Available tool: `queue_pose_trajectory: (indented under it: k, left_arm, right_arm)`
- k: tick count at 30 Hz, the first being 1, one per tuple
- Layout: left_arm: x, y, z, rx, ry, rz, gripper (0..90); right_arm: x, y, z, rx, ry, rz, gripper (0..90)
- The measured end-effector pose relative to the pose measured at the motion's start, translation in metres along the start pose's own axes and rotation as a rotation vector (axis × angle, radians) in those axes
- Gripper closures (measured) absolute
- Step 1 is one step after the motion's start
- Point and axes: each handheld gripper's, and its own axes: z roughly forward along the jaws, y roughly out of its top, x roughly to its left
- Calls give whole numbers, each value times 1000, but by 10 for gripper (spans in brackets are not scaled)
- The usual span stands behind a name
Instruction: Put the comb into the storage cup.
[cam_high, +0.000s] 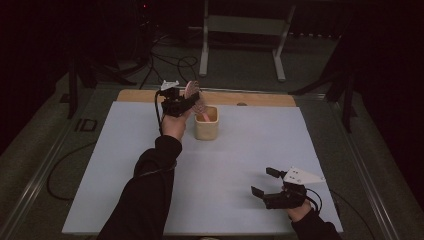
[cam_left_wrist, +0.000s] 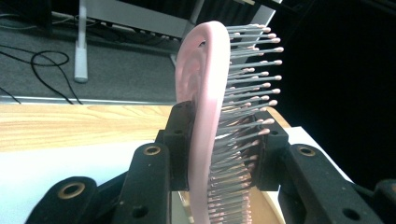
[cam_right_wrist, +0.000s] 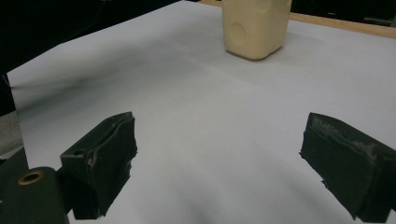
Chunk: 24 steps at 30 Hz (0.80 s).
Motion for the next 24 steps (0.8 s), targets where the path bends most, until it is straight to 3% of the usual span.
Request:
queue_pose_trajectory:
  k: [11,19,21,22,24]
  left_arm:
    - [2,-3,2,-16,-11,25,658]
    - [1,-2,2,4,10,35,640]
    - [1,-1,3,11,8,24,615]
    - [0,-1,4,25,28,32,593]
    - [0,0,5,45,28,35,509]
  right_arm:
    - [0,-1,0,7,2,3,98]
    - [0,-1,0,8,2,2,98]
    - [0,0,0,7,2,1,98]
    - [0,0,0,5,1,1,98]
    - [0,0,0,5,2,1,98]
